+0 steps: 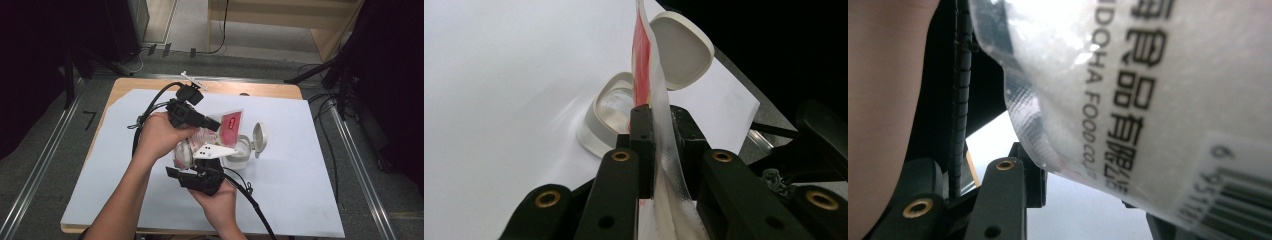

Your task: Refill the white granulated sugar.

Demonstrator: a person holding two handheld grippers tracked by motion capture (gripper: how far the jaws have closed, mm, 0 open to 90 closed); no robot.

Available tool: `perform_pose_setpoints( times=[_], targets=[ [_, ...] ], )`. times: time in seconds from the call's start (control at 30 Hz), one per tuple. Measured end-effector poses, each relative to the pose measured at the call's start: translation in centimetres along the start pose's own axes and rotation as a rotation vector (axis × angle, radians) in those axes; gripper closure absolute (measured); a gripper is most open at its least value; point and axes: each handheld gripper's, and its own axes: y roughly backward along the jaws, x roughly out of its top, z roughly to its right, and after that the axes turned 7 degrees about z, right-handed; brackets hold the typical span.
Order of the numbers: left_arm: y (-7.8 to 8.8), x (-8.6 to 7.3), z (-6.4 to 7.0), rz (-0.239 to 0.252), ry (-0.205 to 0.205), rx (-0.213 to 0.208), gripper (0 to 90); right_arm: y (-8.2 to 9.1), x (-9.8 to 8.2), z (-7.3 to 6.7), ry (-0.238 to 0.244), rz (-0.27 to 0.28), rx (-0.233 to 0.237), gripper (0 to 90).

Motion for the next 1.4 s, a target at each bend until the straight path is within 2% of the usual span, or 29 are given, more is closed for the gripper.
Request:
perform_pose_setpoints(
  times=[0.43,0.6,0.83,1.07,1.2,1.27,1.4],
  targets=[
    [-0.04,0.04,0.04,0.011,-0.003,-0.002,83.9,-0.04,0.00,0.06,0.012,0.000,-0.013,63.5],
    [-0.04,0.00,-0.17,0.031,0.008,0.000,84.3,0.06,0.10,0.19,0.009,-0.001,-0.017,63.4],
    [0.08,0.09,0.23,0.042,-0.010,0.030,84.7,-0.14,0.28,0.47,0.011,-0.005,-0.017,63.0],
    [-0.01,0.12,0.38,0.053,-0.011,0.022,85.2,-0.01,0.29,0.48,0.015,-0.001,-0.025,63.0],
    [0.15,0.16,0.41,0.057,-0.011,0.027,84.8,0.10,0.38,0.50,0.031,-0.007,-0.026,63.0],
    [0.19,0.18,0.47,0.067,-0.014,0.027,84.9,0.18,0.41,0.35,0.061,-0.005,-0.039,63.5],
    [0.10,0.26,0.59,0.062,-0.026,0.032,85.2,0.24,0.46,0.45,0.064,-0.006,-0.046,63.6]
  ],
)
